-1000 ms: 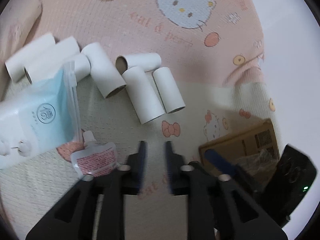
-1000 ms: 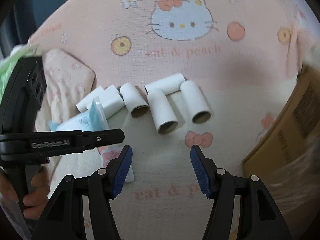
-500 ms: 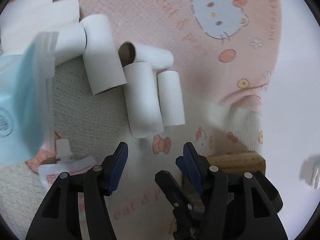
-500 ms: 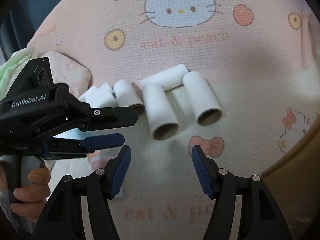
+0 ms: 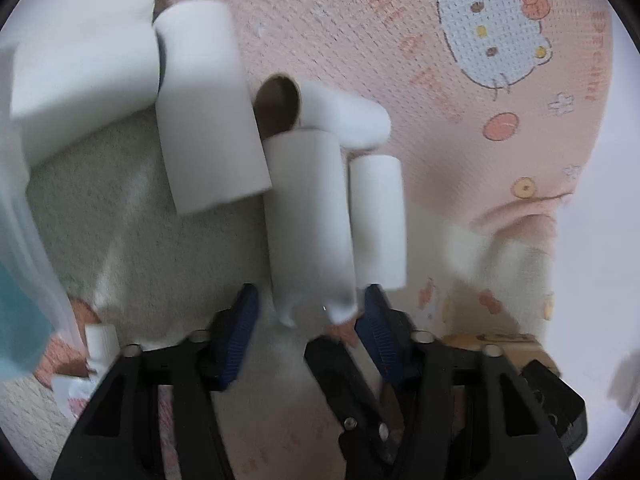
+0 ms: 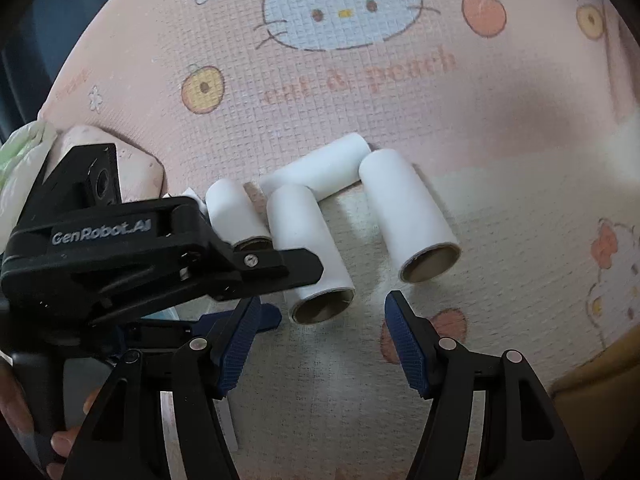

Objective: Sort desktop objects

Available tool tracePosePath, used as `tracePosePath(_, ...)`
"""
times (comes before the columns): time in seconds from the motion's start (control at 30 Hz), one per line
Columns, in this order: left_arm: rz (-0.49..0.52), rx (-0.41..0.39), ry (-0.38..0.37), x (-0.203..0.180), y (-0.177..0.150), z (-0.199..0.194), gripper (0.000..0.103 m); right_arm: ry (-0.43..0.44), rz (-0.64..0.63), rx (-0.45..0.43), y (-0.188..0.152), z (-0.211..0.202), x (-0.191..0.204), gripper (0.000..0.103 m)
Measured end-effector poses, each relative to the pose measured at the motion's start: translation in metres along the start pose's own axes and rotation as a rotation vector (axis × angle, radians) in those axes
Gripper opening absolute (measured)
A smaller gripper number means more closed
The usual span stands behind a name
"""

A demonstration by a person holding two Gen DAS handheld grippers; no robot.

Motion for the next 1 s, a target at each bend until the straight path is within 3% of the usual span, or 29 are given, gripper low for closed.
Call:
tracePosePath(0.17,0.065,0.008,0.038,-0.009,-0.002,0.003,0.043,0.021,-0.029,0.027,-0.007,0.002,0.004,0.062)
tracePosePath(0.3,0.065,0.048,0.009,-0.011,-0.011,0.004,0.043,0.021,-0.041,0.027,-0.009,0.0,0.005,0.062)
tracePosePath(0.33,0.067,0.054,0.001,-0.011,-0.014,0.003,0.041,0.022,-0.041,0.025,-0.009,0.0,0.004,0.062)
tracePosePath(0.37,0.074,0.052,0.005,-0.011,-0.015,0.002,0.028,0.024,-0.04,0.025,-0.009,0.0,0.004,0.062)
tracePosePath(0.4,0.09,0.036,0.02,-0.01,-0.015,0.0,0.026,0.024,-0.037,0.015,-0.008,-0.003,0.003,0.062)
tracePosePath(0.5,0.101,0.044,-0.009,-0.016,-0.015,-0.005,0.025,0.034,-0.037,-0.009,-0.005,-0.009,0.002,0.063)
tracePosePath(0.63,0.079,0.084,-0.002,-0.004,-0.016,0.0,0.025,0.014,-0.075,0.026,-0.009,-0.008,0.004,0.063)
tracePosePath(0.7,0.046,0.098,-0.039,-0.002,-0.016,0.001,0.025,0.005,-0.084,0.026,-0.008,-0.004,0.002,0.063)
tracePosePath(0.73,0.025,0.1,-0.062,-0.003,-0.015,0.001,0.026,-0.005,-0.081,0.021,-0.008,-0.004,0.0,0.063)
tracePosePath(0.83,-0.022,0.07,-0.139,-0.007,-0.005,-0.006,0.05,-0.003,-0.064,0.025,-0.006,-0.001,-0.003,0.063)
tracePosePath(0.9,-0.022,0.045,-0.157,-0.011,0.0,-0.009,0.051,0.015,-0.052,0.033,-0.006,0.001,-0.005,0.063)
tracePosePath(1.0,0.026,0.043,-0.104,-0.014,0.004,-0.002,0.051,0.02,-0.039,0.041,-0.007,0.003,-0.006,0.063)
Point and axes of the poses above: each gripper's, at about its wrist camera, not at the fingertips, and z roughly the way its jaws point, x to its left, y to its top, the point moved 10 cm from there along z, roughly the way its jaws point, and after that the axes turned 14 degrees about -z, right-handed, at the moved point
